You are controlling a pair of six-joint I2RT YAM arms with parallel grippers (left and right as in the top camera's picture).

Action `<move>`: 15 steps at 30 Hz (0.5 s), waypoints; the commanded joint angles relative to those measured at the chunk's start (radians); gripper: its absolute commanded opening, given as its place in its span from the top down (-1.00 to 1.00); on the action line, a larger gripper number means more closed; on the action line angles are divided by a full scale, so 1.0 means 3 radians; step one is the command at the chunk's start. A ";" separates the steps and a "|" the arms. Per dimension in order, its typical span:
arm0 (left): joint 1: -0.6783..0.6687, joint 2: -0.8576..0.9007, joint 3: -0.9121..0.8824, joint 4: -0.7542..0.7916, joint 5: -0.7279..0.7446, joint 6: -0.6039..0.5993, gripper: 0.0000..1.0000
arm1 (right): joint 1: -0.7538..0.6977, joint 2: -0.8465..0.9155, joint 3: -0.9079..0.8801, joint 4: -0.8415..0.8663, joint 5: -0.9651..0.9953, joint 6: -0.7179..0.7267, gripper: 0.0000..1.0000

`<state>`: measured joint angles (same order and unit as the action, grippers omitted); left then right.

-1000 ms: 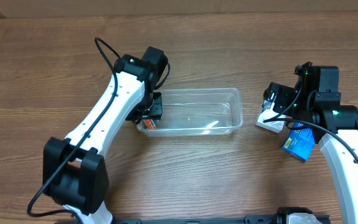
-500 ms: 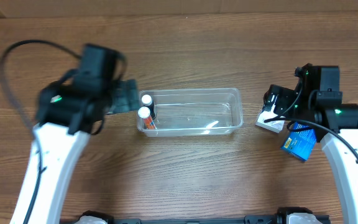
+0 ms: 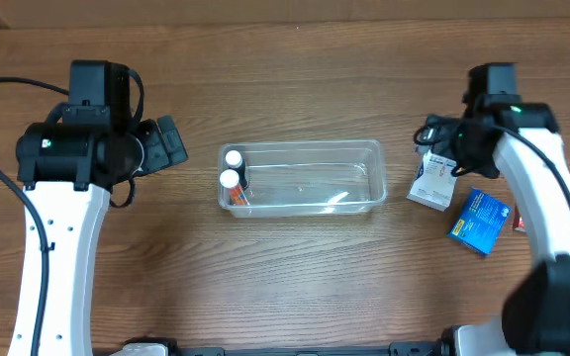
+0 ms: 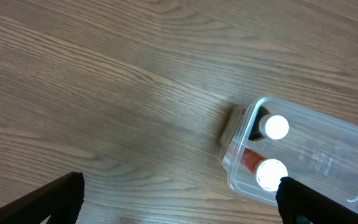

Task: Pack container
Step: 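Grasp the white Hansaplast box with the right gripper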

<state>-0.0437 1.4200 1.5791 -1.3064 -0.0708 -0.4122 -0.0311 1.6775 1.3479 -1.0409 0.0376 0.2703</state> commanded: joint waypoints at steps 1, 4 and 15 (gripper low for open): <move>0.0014 0.0029 0.0038 0.0000 0.0045 0.0028 -1.00 | -0.0014 0.0257 0.0018 -0.0001 0.0046 0.0052 -1.00; 0.0014 0.0038 0.0038 0.0005 0.0043 0.0028 -1.00 | -0.0019 0.0504 -0.0004 0.0009 0.0046 0.0053 -1.00; 0.0014 0.0038 0.0038 -0.0005 0.0045 0.0028 -1.00 | -0.0100 0.0553 -0.0089 0.0116 0.0047 0.0062 -1.00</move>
<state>-0.0437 1.4254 1.5791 -1.3067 -0.0704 -0.4122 -0.0525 1.8435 1.3460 -1.0264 0.0414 0.2844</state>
